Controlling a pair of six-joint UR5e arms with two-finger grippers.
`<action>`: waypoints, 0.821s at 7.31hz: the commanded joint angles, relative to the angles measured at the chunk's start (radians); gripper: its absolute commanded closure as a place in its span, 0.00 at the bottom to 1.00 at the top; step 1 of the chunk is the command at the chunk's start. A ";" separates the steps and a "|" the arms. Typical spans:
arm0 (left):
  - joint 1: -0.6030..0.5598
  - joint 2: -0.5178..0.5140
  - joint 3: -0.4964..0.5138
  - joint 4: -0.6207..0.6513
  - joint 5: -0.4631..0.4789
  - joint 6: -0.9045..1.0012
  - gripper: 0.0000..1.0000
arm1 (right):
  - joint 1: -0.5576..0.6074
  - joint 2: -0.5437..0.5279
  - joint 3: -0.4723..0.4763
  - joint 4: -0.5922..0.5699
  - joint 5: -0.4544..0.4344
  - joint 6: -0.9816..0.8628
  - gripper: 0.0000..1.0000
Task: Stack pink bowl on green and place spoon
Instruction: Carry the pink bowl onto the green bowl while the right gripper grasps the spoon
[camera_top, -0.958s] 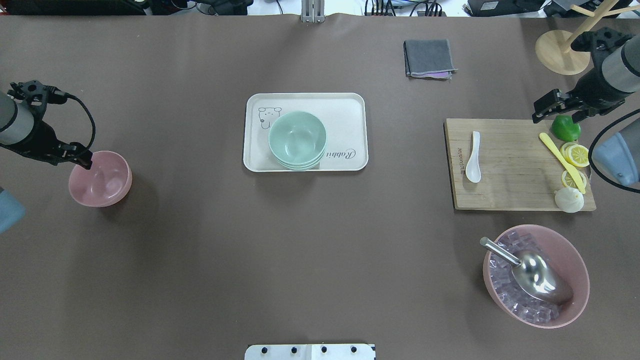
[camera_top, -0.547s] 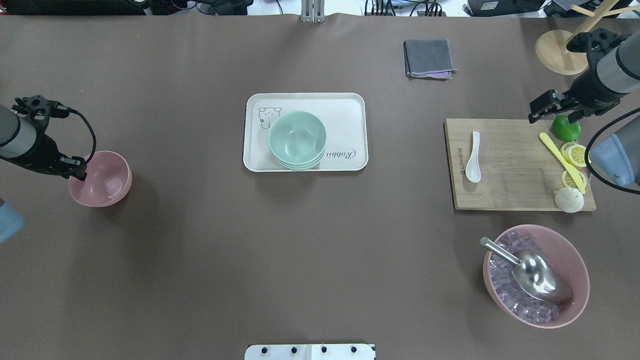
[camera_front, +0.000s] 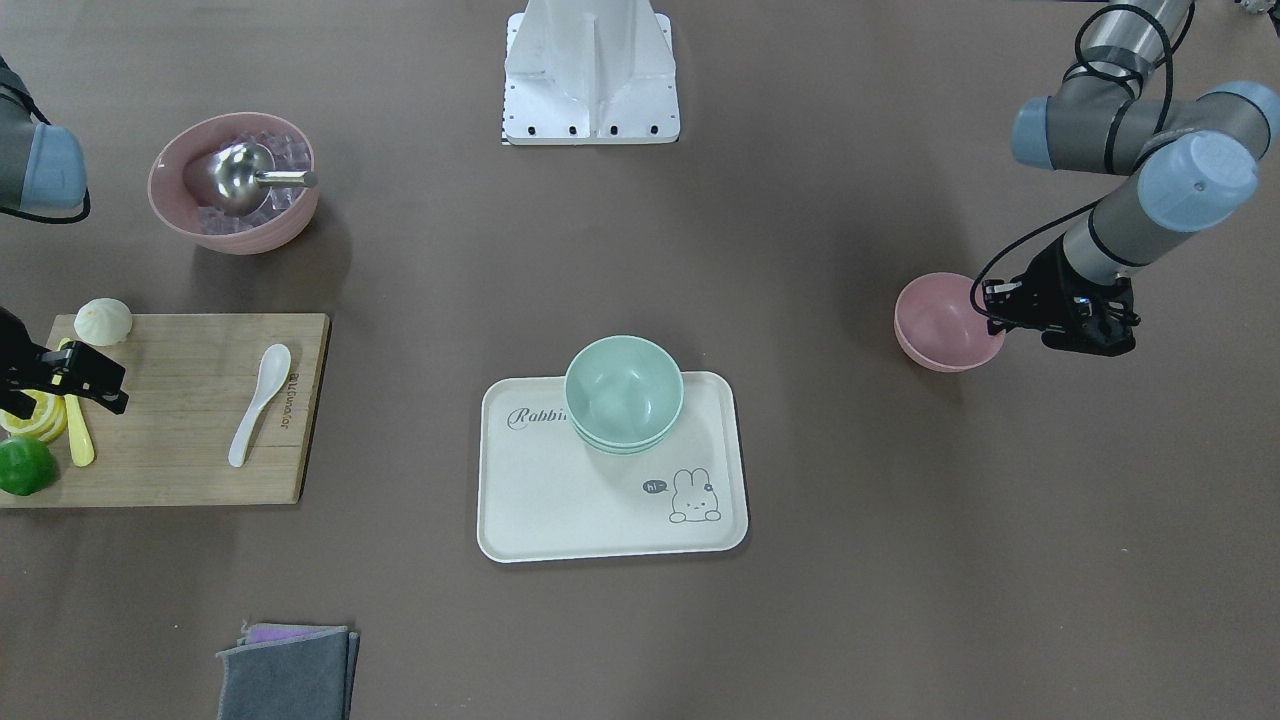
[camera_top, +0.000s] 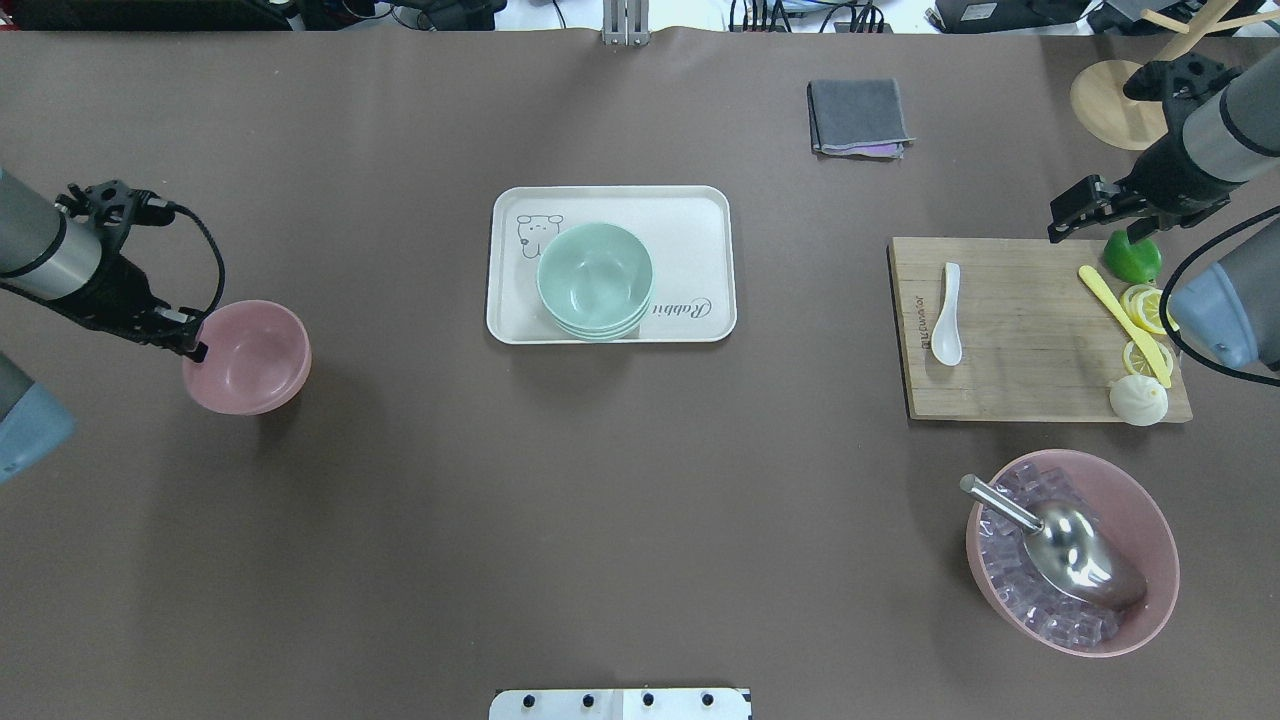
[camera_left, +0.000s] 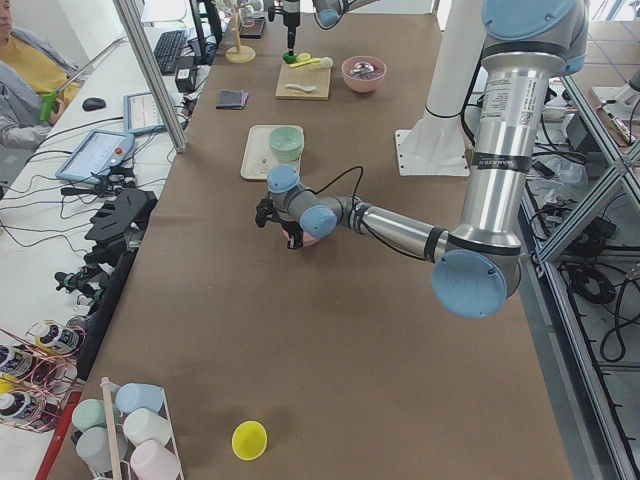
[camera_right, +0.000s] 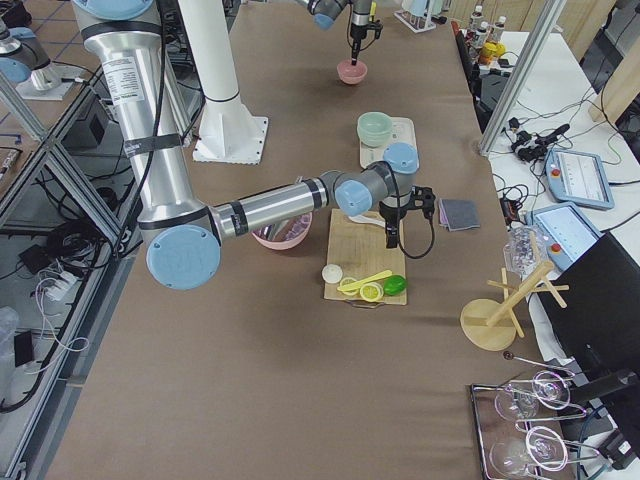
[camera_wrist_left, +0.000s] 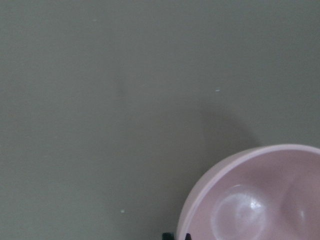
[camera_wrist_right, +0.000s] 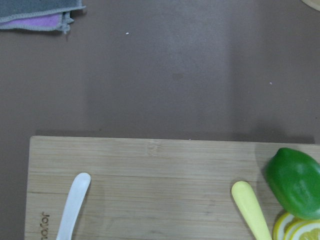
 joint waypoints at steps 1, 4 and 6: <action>-0.014 -0.221 -0.048 0.194 -0.036 -0.057 1.00 | -0.066 0.031 -0.024 0.001 -0.007 0.082 0.00; 0.064 -0.456 0.019 0.201 0.065 -0.267 1.00 | -0.182 0.047 -0.025 0.031 -0.044 0.257 0.00; 0.109 -0.556 0.104 0.197 0.125 -0.285 1.00 | -0.222 0.048 -0.030 0.050 -0.068 0.285 0.00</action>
